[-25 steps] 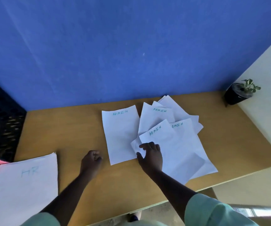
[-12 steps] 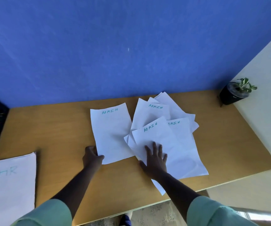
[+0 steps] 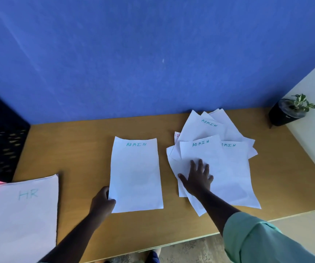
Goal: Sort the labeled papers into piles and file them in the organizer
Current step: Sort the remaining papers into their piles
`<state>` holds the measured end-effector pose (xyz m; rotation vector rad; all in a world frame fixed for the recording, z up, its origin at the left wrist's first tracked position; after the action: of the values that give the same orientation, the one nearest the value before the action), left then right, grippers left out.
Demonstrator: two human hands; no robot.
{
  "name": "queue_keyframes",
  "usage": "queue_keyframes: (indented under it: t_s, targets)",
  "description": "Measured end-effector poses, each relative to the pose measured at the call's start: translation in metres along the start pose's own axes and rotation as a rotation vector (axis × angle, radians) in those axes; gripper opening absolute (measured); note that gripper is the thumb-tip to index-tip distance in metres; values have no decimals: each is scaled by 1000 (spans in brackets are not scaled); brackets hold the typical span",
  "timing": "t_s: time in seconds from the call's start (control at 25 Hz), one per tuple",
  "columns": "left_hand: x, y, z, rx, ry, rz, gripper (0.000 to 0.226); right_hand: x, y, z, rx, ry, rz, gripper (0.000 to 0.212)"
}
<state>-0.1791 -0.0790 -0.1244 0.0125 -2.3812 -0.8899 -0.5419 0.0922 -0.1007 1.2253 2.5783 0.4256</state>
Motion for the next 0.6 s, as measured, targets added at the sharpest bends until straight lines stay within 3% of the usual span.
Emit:
queue_keyframes:
  t_s: [0.08, 0.28, 0.36, 0.48, 0.6]
  targets:
    - [2, -3, -2, -24, -1, 25, 26, -9, 5, 3, 11, 63, 2, 77]
    - [14, -16, -6, -22, 93, 20, 20, -37, 15, -11, 124, 75, -81, 24]
    - [11, -17, -2, -63, 143, -3, 17, -57, 25, -20, 184, 24, -118, 17]
    - [3, -10, 13, -221, 206, 8, 41, -112, 40, -24, 218, -177, -198, 19]
    - [3, 0, 24, -341, 288, 83, 63, -167, 48, -8, 115, -514, -193, 21]
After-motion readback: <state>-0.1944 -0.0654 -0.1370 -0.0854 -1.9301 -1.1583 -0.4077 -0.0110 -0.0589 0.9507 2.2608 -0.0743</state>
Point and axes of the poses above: each hand's wrist, its own y-axis away from the middle knuckle, its own z-axis out of the palm, x = y × z, the point moved 10 cm from there along -y, towards the middle knuckle, and after that the axes turned 4 degrees about -z, right-handed, at the moved point
